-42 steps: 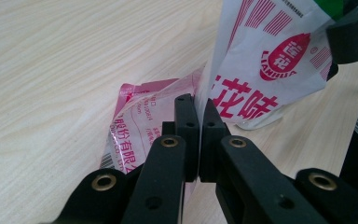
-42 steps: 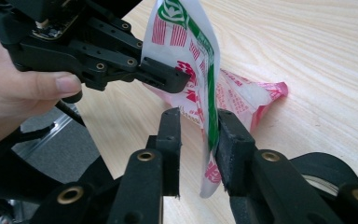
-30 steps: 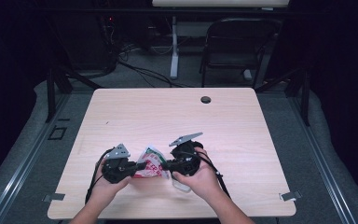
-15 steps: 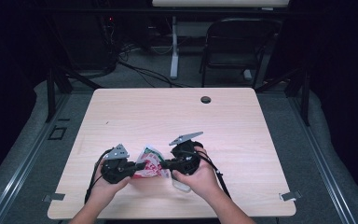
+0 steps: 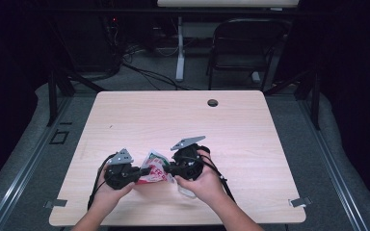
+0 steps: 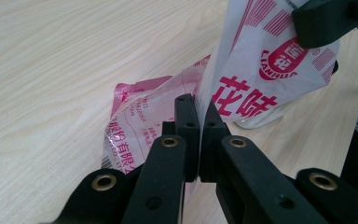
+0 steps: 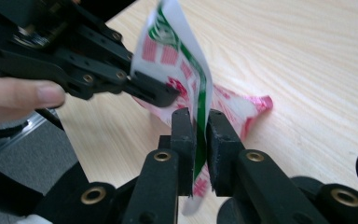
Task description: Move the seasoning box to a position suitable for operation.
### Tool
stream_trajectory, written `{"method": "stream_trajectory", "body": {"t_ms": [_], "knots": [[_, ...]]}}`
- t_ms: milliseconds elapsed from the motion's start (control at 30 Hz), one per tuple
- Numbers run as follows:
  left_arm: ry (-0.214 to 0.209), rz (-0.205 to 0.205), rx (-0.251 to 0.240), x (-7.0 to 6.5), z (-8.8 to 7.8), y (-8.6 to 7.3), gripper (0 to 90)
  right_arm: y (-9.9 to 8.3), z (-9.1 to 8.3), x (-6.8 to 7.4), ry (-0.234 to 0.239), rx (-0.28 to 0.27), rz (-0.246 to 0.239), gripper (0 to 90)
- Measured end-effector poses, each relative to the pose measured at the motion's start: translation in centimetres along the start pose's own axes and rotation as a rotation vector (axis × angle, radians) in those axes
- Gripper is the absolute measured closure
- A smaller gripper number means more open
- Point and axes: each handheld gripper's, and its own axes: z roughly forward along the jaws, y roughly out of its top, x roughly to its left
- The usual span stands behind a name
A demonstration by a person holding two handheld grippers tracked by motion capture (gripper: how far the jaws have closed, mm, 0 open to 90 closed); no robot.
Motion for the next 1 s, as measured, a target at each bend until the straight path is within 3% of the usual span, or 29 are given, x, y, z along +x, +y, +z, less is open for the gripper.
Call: {"method": "stream_trajectory", "body": {"t_ms": [100, 200, 233, 400, 600, 767, 900, 1000], "knots": [[-0.003, -0.004, 0.001, 0.0, 0.0, 0.0, 90.0, 0.3, -0.1, 0.1, 0.022, -0.016, 0.009, 80.4], [0.021, -0.001, -0.007, 0.0, 0.0, 0.0, 90.0, 0.6, 0.1, 0.1, 0.023, -0.016, 0.013, 79.9], [0.002, -0.006, -0.008, 0.1, -0.1, 0.0, 90.0, 0.7, 0.1, 0.1, 0.024, -0.017, 0.014, 79.7], [-0.005, -0.002, -0.022, 0.0, -0.2, 0.1, 89.4, 1.0, 0.5, 0.3, 0.021, -0.012, 0.005, 79.5], [0.015, -0.004, -0.024, -0.1, -0.2, 0.1, 90.0, 1.2, 0.6, 0.6, -0.004, 0.000, -0.022, 79.6], [-0.007, 0.000, -0.010, 0.1, -0.2, 0.1, 90.0, 1.4, 0.4, 0.3, 0.001, -0.020, -0.006, 75.5], [-0.009, 0.008, -0.006, -0.1, 0.0, 0.1, 90.0, 1.7, 0.2, 0.4, -0.011, -0.050, -0.028, 67.8], [-0.009, 0.010, -0.006, -0.2, 0.1, 0.1, 90.0, 1.9, 0.8, 0.6, 0.000, -0.030, -0.033, 68.3]]}}
